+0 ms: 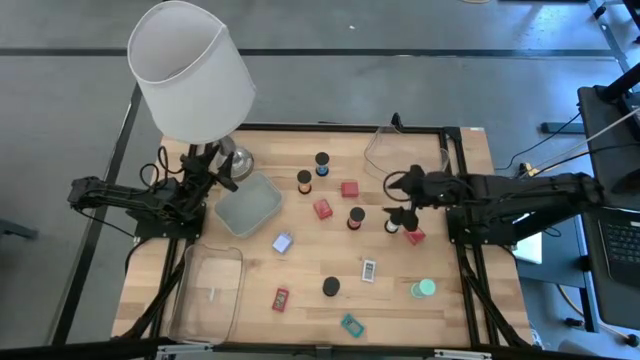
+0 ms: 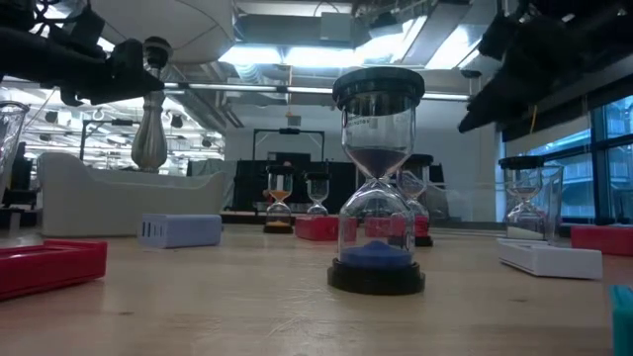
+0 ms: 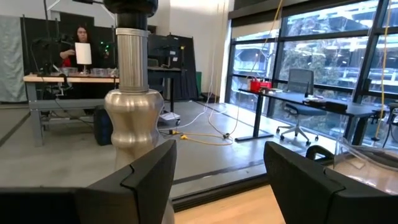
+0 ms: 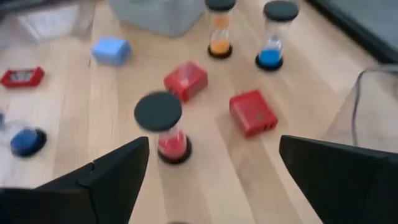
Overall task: Pick & Place Office items
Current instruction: Put the white hourglass into the top transparent bin
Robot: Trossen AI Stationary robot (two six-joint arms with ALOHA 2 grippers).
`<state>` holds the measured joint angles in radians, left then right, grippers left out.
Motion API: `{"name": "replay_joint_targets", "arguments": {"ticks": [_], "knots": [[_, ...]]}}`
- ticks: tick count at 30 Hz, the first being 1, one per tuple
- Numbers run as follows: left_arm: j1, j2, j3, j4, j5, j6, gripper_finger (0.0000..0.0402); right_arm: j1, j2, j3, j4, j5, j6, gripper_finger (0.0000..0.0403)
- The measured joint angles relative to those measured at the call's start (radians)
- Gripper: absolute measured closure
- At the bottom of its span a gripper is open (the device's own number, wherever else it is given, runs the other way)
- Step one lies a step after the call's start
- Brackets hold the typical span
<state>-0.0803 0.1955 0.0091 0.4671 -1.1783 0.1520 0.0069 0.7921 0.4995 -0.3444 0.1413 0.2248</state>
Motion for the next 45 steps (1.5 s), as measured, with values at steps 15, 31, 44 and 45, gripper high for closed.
{"name": "replay_joint_targets", "arguments": {"ticks": [15,31,44,45], "knots": [[0.0,0.0,0.0,0.0,-0.002,0.053,0.0162,0.084,0.009,-0.001,-0.13,-0.023,0.216,0.0047],[0.0,0.0,0.0,0.0,-0.007,0.052,0.0162,0.171,0.133,-0.03,-0.132,0.034,0.263,0.0047],[0.0,0.0,0.0,0.0,-0.008,0.052,0.0162,0.205,0.217,-0.031,-0.135,0.069,0.239,0.0146],[0.0,0.0,0.0,0.0,-0.008,0.053,0.0162,0.205,0.217,-0.031,-0.134,0.074,0.239,0.016]]}}
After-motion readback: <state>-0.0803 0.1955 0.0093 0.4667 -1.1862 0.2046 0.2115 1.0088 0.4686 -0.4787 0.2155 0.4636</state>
